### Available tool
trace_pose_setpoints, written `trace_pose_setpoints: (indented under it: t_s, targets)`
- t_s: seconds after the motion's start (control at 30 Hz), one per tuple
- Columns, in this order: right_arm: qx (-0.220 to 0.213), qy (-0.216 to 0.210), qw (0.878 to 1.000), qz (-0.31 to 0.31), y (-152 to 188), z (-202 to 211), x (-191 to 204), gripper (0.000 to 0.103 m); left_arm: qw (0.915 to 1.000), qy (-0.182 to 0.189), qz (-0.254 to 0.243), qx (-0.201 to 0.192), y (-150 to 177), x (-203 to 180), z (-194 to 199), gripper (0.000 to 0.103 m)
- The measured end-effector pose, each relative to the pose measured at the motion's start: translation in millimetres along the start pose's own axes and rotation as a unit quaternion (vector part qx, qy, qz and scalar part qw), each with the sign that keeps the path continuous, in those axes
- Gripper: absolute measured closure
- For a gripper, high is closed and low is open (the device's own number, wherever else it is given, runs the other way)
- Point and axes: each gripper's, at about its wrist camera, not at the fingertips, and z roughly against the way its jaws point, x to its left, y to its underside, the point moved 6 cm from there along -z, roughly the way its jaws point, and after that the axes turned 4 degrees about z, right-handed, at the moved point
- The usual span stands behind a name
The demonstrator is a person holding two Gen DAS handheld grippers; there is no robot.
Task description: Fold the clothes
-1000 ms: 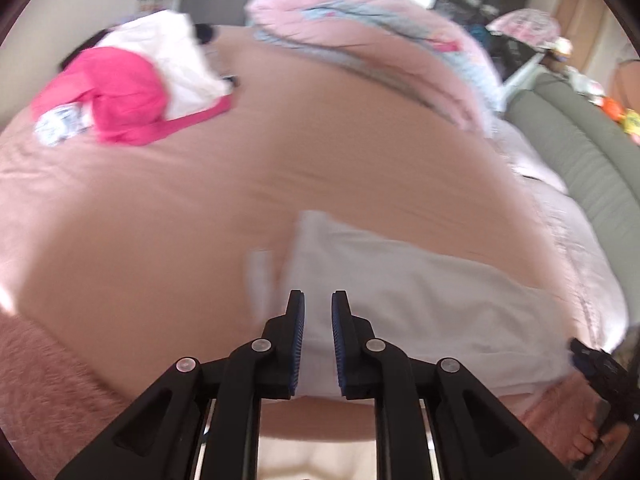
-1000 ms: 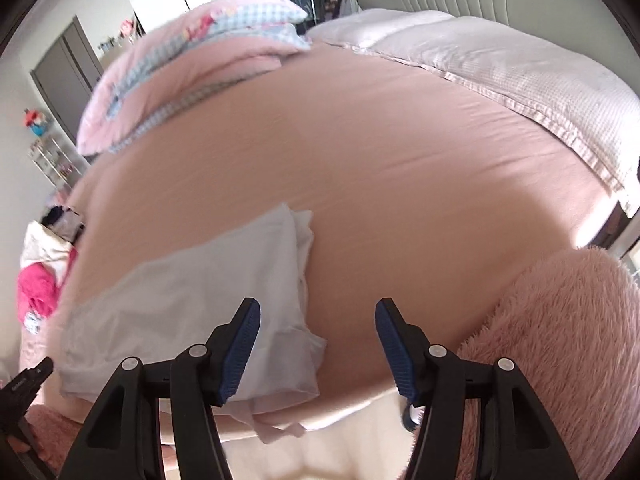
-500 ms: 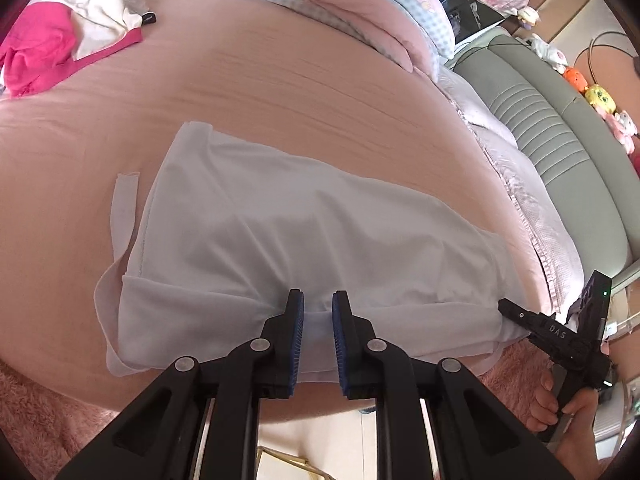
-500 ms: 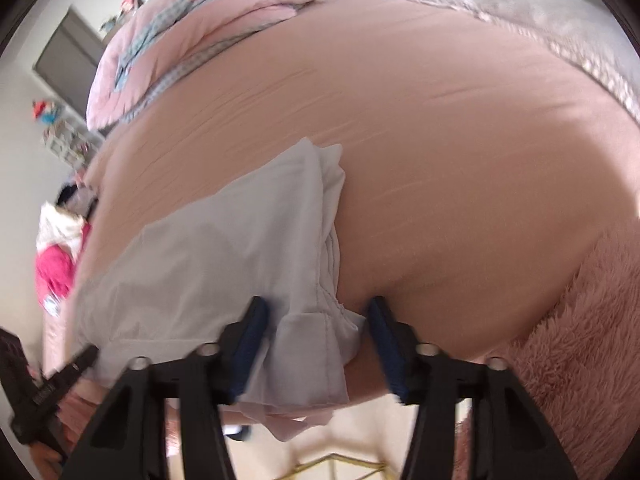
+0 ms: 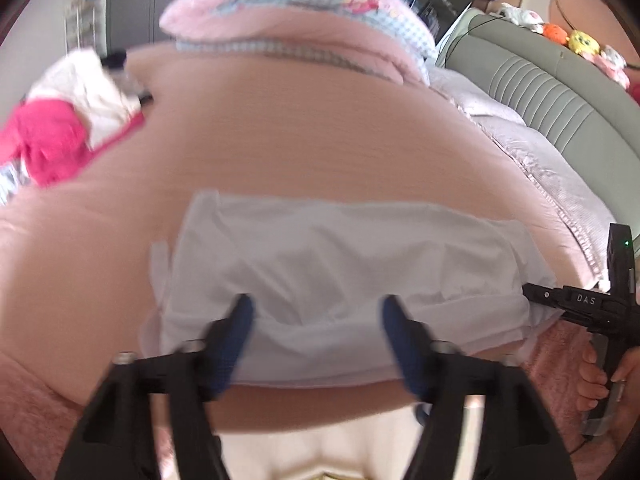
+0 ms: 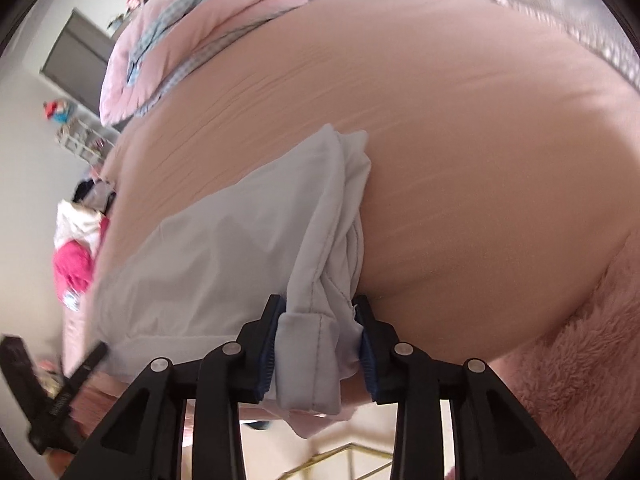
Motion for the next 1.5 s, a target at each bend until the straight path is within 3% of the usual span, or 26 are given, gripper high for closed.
trace_pose_setpoints:
  t_s: [0.17, 0.27, 0.33, 0.43, 0.53, 0.67, 0.83, 0.97, 1.13, 1.23, 1.3, 1.4, 1.47, 1.5]
  targets:
    - [-0.005, 0.05, 0.997, 0.051, -1, -1, 16, 0.066, 0.9988, -0.048, 0.002, -0.011, -4, 18, 1, 0.032]
    - [-0.01, 0.062, 0.994, 0.089, -3, 2, 24, 0.081, 0.9988, -0.036, 0.033, 0.003, -4, 28, -6, 0.032]
    - [-0.013, 0.071, 0.991, 0.114, -4, 4, 30, 0.083, 0.9986, -0.037, 0.038, 0.002, -6, 29, -7, 0.032]
    - [-0.035, 0.045, 0.994, 0.098, 3, 31, 21, 0.084, 0.9983, -0.039, 0.043, -0.009, -7, 31, -3, 0.032]
    - [-0.066, 0.016, 0.991, 0.115, -5, 54, 42, 0.084, 0.9987, -0.009, 0.049, -0.013, -8, 25, -1, 0.032]
    - [-0.109, -0.014, 0.977, 0.182, -17, 79, 94, 0.084, 0.9977, 0.03, 0.057, -0.019, -9, 17, 1, 0.032]
    - [-0.114, -0.008, 0.965, 0.236, -24, 75, 132, 0.084, 0.9952, 0.077, 0.056, -0.021, -20, -4, -1, 0.032]
    - [-0.101, -0.028, 0.977, 0.188, -28, 73, 105, 0.084, 0.993, 0.117, 0.014, 0.01, -32, -52, -24, 0.032]
    - [-0.044, -0.037, 0.997, 0.057, -21, 49, 31, 0.082, 0.9857, 0.148, -0.062, 0.052, -13, -121, -45, 0.032]
    - [0.011, -0.033, 0.999, -0.016, -6, 27, -7, 0.076, 0.9842, 0.115, -0.114, 0.071, 12, -139, -56, 0.032]
    - [0.036, -0.06, 0.996, -0.048, 8, 16, -16, 0.067, 0.9839, 0.098, -0.135, 0.066, 21, -142, -57, 0.032]
    - [0.048, -0.088, 0.994, -0.047, 16, 8, -8, 0.055, 0.9849, 0.092, -0.132, 0.064, 22, -141, -57, 0.032]
    - [0.042, -0.084, 0.995, -0.017, 12, 5, 1, 0.058, 0.9866, 0.09, -0.12, 0.063, 22, -141, -59, 0.032]
    - [0.036, -0.094, 0.995, -0.019, 9, 5, 4, 0.066, 0.9872, 0.089, -0.117, 0.06, 23, -141, -59, 0.032]
